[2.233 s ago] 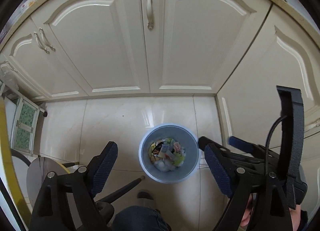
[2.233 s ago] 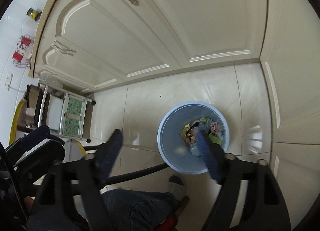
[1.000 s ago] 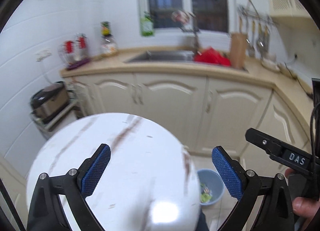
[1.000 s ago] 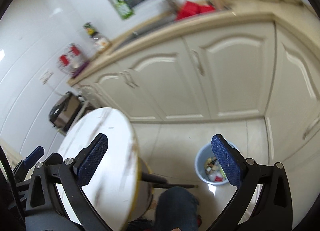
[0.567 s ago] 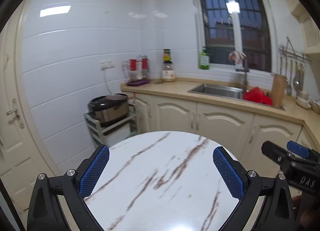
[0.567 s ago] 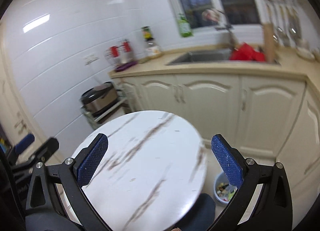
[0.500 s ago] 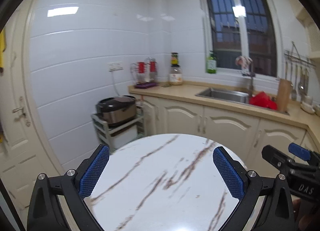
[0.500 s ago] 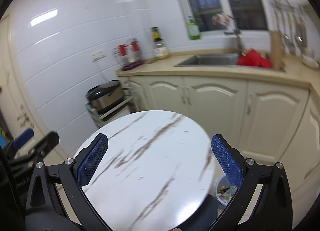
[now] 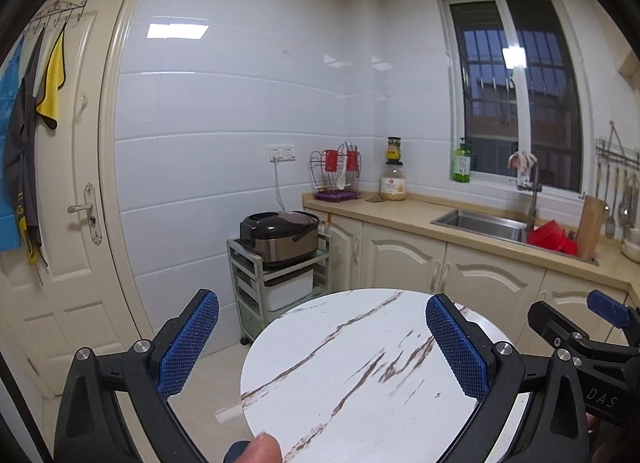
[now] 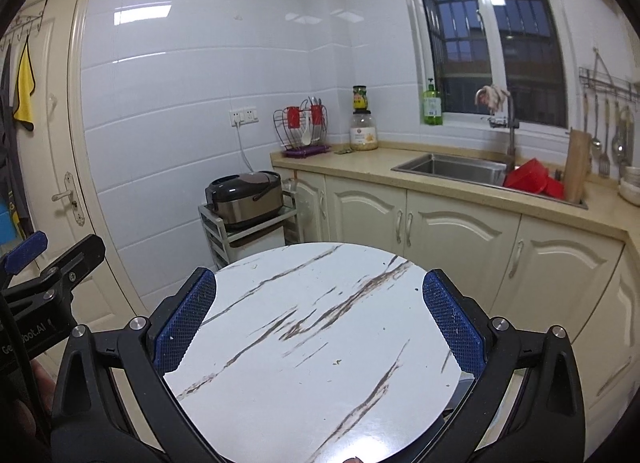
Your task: Collect trash
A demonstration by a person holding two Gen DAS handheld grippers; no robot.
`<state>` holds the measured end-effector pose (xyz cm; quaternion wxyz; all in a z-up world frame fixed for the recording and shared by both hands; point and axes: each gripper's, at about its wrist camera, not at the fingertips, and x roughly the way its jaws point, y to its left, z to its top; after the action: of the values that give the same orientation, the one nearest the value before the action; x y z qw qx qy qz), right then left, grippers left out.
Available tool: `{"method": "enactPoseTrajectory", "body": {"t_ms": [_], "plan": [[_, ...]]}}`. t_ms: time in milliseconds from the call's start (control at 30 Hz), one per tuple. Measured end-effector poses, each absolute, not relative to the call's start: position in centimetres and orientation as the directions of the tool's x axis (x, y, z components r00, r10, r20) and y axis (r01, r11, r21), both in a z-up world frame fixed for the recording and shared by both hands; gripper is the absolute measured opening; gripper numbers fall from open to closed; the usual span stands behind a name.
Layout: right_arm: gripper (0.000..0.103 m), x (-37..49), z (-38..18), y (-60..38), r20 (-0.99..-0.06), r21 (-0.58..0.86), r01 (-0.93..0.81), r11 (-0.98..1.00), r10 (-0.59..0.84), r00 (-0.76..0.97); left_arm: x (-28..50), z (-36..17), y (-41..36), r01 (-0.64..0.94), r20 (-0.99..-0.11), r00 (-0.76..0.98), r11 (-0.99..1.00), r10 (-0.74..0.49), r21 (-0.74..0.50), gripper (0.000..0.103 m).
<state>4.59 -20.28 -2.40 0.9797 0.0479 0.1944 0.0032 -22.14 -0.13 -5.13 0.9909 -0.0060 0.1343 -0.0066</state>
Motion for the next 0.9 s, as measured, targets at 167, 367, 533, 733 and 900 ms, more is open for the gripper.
{"method": "enactPoseTrajectory", "body": {"t_ms": [167, 367, 533, 733, 900], "plan": [[0.103, 4.2, -2.1, -19.5, -0.374, 0.084, 0.010, 0.996, 0.022, 0.927, -24.3, -5.2, 1.0, 0.014, -0.267, 0.963, 0.998, -0.028, -0.054, 0.102], [0.103, 4.2, -2.3, -19.1, -0.374, 0.077, -0.003, 0.997, 0.031, 0.927, -23.6, -4.3, 1.6, -0.013, -0.263, 0.965, 0.999, -0.001, -0.049, 0.102], [0.103, 4.0, -2.2, -19.0, -0.371, 0.077, -0.001, 0.997, 0.030, 0.928, -22.2, -3.6, 1.4, -0.009, -0.259, 0.966, 0.999, -0.005, -0.053, 0.102], [0.103, 3.9, -2.2, -19.0, -0.372, 0.079, -0.002, 0.997, 0.031, 0.928, -22.1, -3.5, 1.7, -0.001, -0.260, 0.966, 0.998, -0.015, -0.062, 0.102], [0.103, 3.8, -2.2, -19.1, -0.372, 0.074, -0.005, 0.997, 0.032, 0.928, -22.0, -3.6, 1.9, 0.001, -0.260, 0.965, 0.998, -0.018, -0.065, 0.102]]}}
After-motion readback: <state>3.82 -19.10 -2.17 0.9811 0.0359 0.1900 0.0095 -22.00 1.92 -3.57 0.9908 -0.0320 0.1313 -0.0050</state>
